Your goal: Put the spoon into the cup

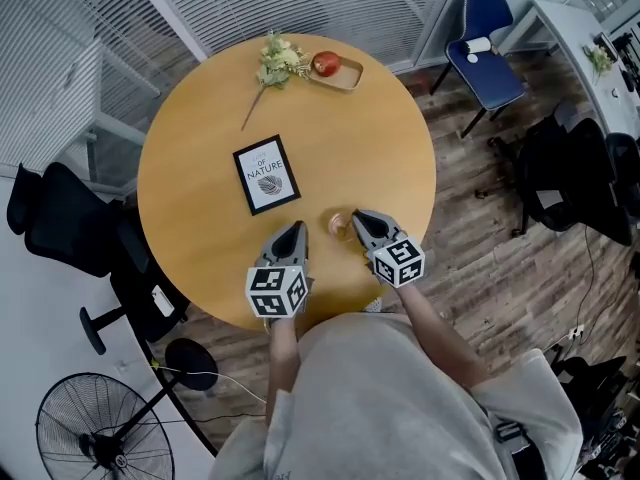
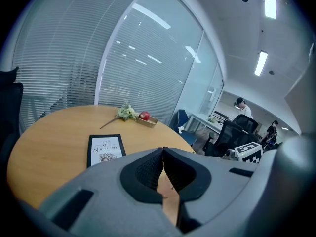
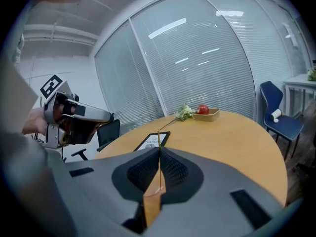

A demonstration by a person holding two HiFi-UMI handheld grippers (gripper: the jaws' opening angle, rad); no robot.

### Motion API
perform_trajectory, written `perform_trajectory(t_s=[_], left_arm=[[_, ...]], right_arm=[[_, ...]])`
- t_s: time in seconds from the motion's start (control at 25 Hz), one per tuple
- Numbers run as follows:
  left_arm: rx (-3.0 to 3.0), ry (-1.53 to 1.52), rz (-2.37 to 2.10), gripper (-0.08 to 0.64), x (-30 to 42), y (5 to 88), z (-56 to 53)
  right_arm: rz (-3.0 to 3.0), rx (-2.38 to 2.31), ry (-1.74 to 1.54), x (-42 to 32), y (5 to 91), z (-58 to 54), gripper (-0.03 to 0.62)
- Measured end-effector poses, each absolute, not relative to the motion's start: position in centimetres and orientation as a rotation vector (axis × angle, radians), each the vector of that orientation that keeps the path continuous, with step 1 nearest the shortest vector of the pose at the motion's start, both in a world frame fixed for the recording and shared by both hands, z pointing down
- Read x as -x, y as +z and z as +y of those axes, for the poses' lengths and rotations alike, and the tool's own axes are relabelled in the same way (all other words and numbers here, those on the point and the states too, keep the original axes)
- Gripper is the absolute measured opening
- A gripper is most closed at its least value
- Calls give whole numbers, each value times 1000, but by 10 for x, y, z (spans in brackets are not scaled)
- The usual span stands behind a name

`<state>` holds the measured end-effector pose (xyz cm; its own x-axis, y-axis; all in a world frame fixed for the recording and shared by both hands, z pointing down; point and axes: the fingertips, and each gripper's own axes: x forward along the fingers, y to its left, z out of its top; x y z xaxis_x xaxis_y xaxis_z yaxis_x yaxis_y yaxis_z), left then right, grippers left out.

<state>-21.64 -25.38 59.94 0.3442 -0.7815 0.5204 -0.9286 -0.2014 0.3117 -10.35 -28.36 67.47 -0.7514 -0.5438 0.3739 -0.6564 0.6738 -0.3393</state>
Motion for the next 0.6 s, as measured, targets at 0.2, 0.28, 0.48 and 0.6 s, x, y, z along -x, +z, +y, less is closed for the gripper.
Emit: perform_trajectory(t_s=[0.2,0.28,0.48,0.6], left_arm=[[-2033,338,-1492,9,216,599,-252],[-2029,337,-1495,9,217,600,-250],[-2027,337,-1491,9,214,602,-250],[-2029,340,-1485,9,214,602,-251]], right_arm=[[-2636,-956,698,103,681,-281,5],[-2635,-956,700,103,681,-281,6],[-2622,-969,707,99,684,-284,5],[-2616,-976,706,98,685,-286,5]])
